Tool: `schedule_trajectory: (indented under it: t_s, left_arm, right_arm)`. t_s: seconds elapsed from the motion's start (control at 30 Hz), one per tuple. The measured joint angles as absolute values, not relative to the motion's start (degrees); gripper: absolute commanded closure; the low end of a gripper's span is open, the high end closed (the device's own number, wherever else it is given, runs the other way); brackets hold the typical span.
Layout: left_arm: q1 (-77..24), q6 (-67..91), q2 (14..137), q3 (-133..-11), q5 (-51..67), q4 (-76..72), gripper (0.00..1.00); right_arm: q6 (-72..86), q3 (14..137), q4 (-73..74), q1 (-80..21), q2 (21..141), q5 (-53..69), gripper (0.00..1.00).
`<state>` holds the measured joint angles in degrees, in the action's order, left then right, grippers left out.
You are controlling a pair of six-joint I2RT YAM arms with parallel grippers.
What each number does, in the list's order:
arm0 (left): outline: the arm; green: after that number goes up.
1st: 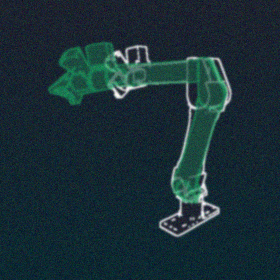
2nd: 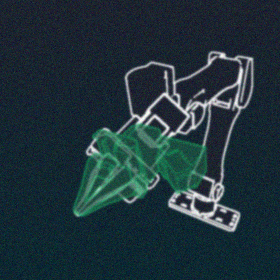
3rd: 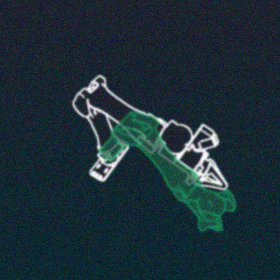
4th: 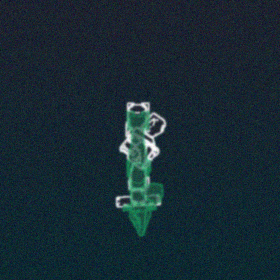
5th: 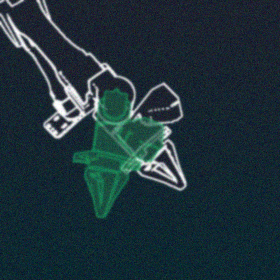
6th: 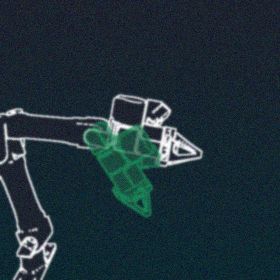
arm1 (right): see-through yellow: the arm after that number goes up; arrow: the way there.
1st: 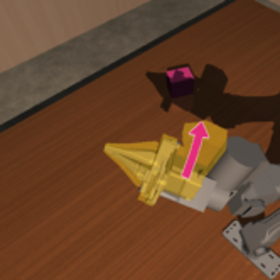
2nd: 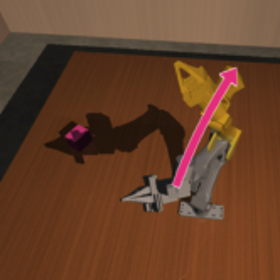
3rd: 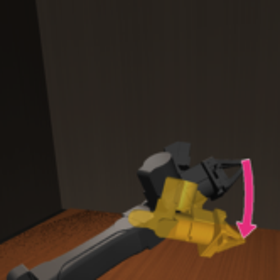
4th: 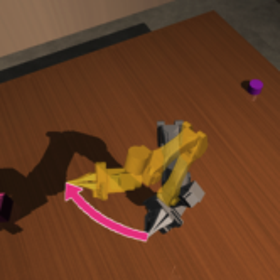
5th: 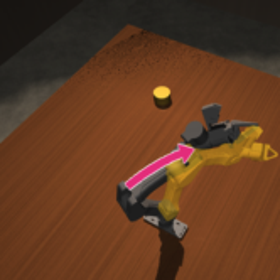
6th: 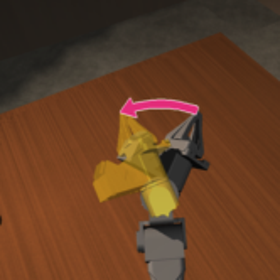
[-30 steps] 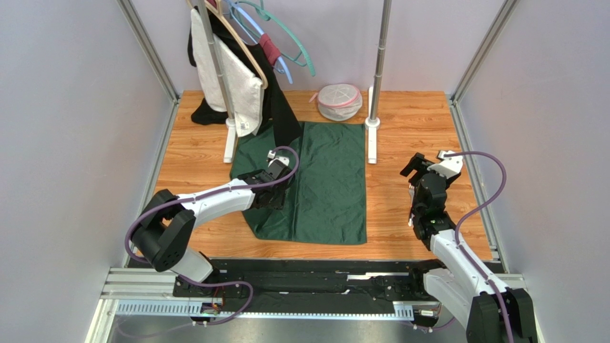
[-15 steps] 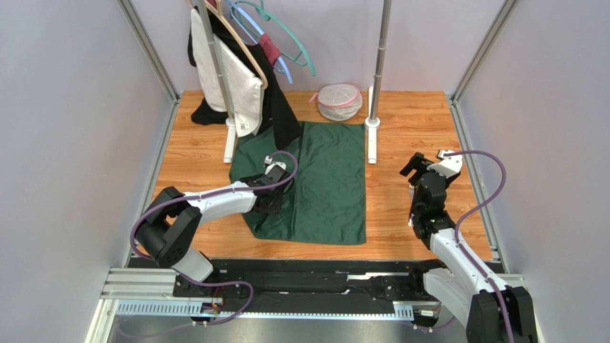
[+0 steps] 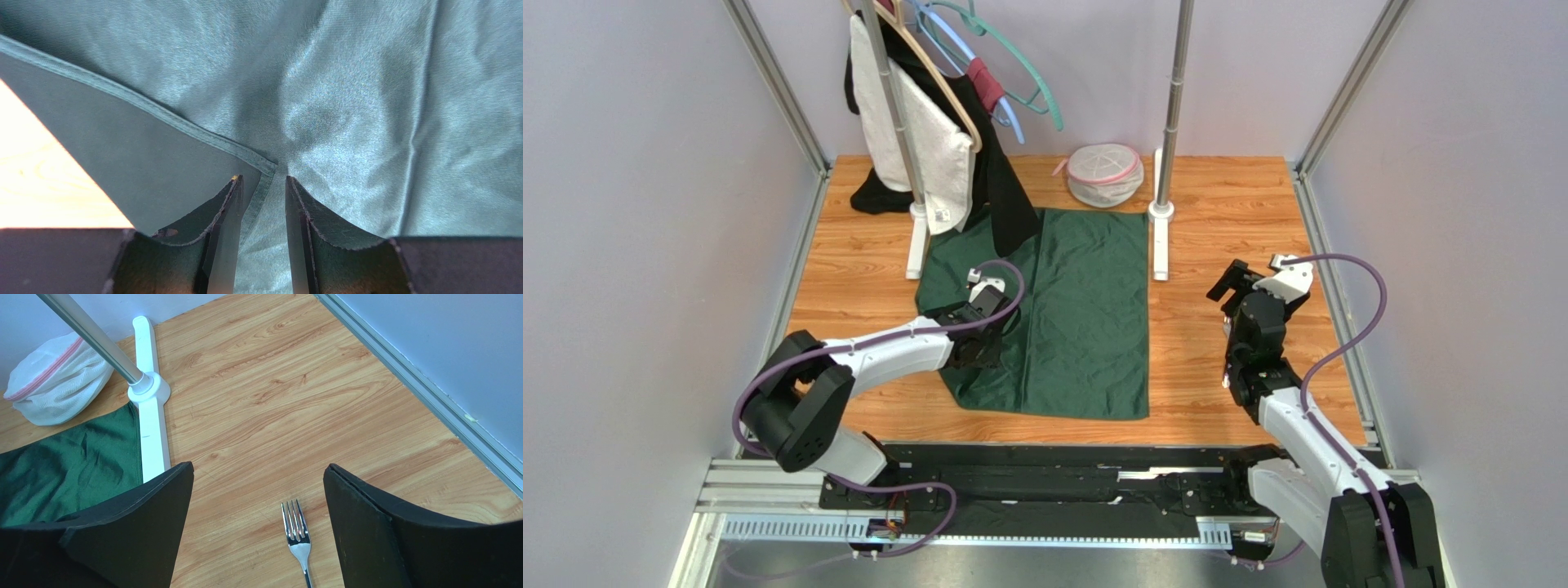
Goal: Fold the napkin, place the utensils inside, and roll it up
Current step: Fold the napkin
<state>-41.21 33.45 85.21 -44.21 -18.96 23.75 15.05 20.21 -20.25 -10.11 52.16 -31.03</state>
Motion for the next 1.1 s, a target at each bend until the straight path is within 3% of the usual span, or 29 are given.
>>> schedule_trajectory:
  t_s: [0.87,1.07,1.1]
  left_arm:
    - [-37.45,34.33,83.20,-41.71,-12.95,20.10,0.61]
    - [-37.45,34.44,83.83,-41.67,-13.23,20.10,0.65]
    - [-37.45,34.46,83.83,-41.67,-13.39,20.10,0.70]
  right_arm:
    - [15.07,20.78,-19.92,-10.09,52.69,-30.98,0.19]
    - [15.07,21.02,-19.70,-10.09,52.86,-30.98,0.19]
    - [15.07,21.06,-19.62,-10.09,52.86,-30.98,0.19]
